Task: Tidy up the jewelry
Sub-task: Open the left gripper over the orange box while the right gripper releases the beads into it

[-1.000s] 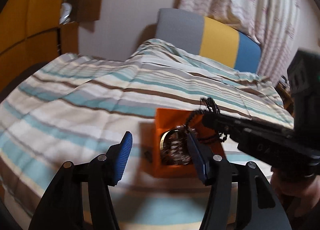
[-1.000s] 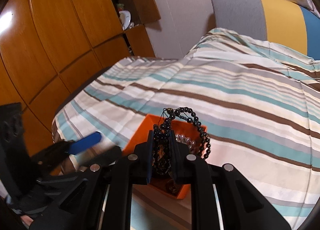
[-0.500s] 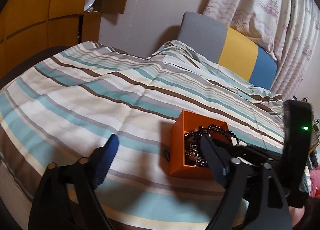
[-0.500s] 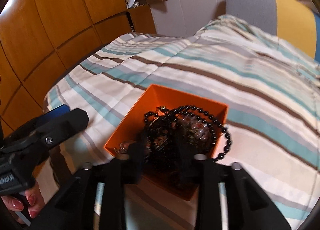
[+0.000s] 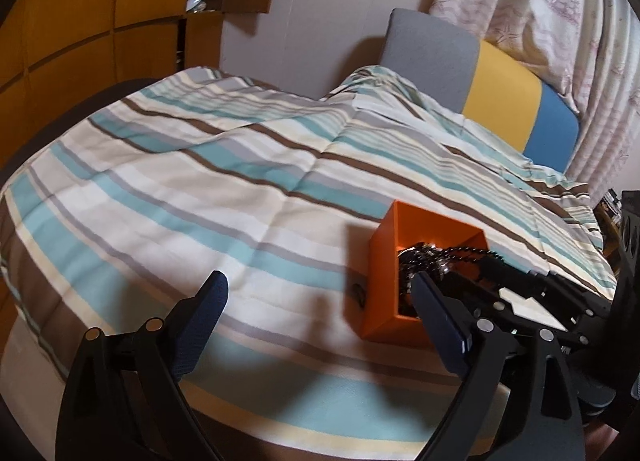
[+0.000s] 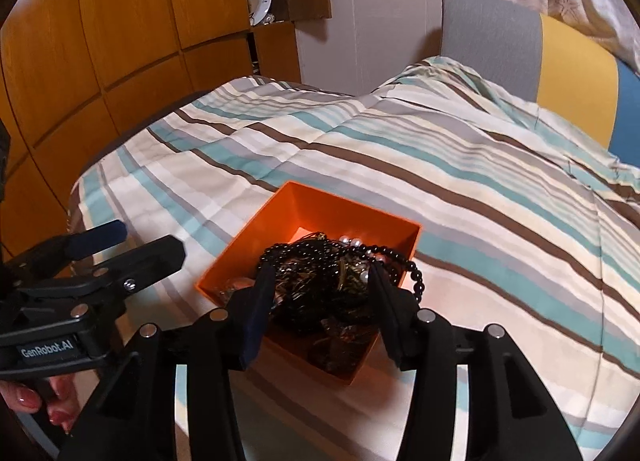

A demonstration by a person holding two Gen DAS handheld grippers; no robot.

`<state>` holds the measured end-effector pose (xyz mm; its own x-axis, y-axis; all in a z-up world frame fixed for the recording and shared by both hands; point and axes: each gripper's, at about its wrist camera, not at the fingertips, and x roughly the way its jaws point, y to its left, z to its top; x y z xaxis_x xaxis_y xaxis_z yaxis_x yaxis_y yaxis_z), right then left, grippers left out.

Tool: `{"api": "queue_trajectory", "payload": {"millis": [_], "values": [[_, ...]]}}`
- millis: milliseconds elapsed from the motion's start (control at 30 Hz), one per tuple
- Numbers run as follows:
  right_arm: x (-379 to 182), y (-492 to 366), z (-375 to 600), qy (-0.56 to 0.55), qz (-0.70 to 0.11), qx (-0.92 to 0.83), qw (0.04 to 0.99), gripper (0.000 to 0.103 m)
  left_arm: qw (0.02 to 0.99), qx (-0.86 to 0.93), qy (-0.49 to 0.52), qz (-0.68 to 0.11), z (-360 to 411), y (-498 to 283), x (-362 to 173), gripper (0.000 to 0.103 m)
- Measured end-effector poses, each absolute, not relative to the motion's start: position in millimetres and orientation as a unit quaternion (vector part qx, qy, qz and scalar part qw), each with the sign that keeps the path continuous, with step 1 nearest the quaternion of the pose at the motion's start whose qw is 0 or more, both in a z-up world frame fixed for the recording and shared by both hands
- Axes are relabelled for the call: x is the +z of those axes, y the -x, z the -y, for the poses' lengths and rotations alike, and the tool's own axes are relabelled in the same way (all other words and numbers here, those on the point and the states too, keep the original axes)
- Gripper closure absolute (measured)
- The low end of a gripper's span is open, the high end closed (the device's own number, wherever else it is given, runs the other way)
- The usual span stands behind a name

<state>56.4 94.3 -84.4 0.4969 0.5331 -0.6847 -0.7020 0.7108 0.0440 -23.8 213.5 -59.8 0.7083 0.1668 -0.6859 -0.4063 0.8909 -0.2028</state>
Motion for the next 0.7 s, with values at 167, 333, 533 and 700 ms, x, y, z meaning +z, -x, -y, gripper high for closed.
{"api": "queue_trajectory", "payload": {"millis": [167, 333, 533, 700], "values": [[-79.5, -58.3, -84.2, 0.093, -0.346, 0.358, 0.862, 0.055, 0.905, 0.176, 0.163, -0.352, -213.6, 26.5, -58.9, 0.010], [-68.8, -52.1, -70.0, 0.074, -0.341, 0.351, 0.869, 0.043, 0.903, 0.197, 0.147, -0.353, -205.6, 26.0, -54.0, 0.003], [-60.1, -46.6, -49.4, 0.051, -0.360, 0.315, 0.877, 0.021, 0.907, 0.210, 0.105, -0.349, -190.6, 33.9, -41.1, 0.003], [-44.1, -25.8, -31.4, 0.036, -0.348, 0.280, 0.894, 0.002, 0.912, 0.196, 0.087, -0.349, -180.8, 43.0, -28.7, 0.003]]}}
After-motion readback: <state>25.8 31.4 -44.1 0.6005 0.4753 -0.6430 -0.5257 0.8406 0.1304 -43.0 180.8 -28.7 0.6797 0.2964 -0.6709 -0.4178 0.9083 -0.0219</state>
